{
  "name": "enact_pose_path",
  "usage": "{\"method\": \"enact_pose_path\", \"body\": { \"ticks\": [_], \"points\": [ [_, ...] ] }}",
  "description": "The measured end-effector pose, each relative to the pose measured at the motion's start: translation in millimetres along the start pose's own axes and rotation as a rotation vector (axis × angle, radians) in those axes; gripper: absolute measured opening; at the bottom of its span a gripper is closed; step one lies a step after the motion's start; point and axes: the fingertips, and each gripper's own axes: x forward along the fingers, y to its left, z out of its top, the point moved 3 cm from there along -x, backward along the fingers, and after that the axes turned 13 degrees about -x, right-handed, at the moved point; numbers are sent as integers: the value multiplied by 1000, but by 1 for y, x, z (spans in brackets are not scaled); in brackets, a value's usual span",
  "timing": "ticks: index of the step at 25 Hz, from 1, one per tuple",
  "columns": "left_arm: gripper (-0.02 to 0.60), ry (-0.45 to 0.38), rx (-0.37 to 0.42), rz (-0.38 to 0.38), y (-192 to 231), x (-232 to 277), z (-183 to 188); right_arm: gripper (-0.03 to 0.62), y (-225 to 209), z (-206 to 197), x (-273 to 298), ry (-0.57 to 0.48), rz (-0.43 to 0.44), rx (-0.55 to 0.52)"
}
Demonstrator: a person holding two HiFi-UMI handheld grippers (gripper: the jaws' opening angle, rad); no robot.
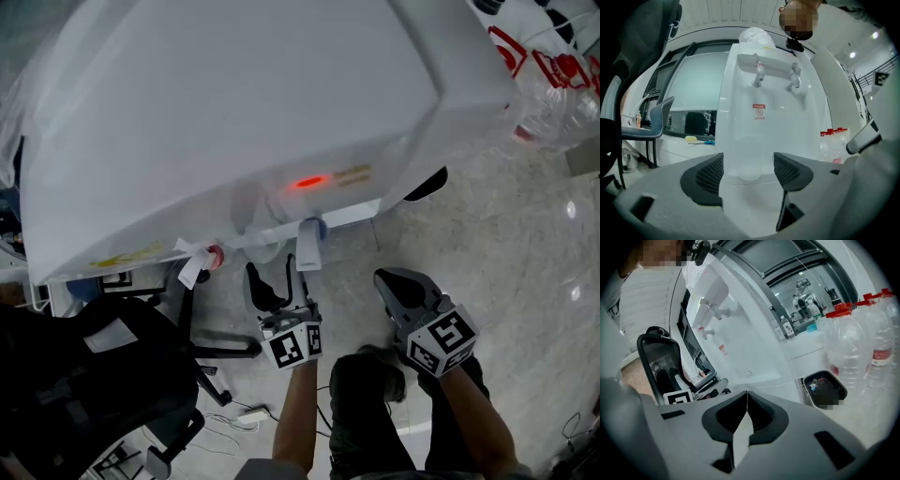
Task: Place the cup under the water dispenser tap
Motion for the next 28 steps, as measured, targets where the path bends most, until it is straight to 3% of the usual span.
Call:
{"method": "enact_pose_path", "body": {
  "ticks": [8, 12, 20, 28],
  "points": [
    [316, 99, -48, -19, -15, -32, 31, 12, 36, 21, -32, 27, 39, 34],
    [252, 114, -45, -46, -30, -41, 60, 11, 44, 43, -47, 18, 30, 60],
    [159, 166, -34, -144, -71, -67, 143, 11, 77, 103, -83, 8, 44, 67],
    [81, 224, -80, -217, -115, -102, 237, 11, 122, 171, -122, -23, 65, 75]
  ]
}}
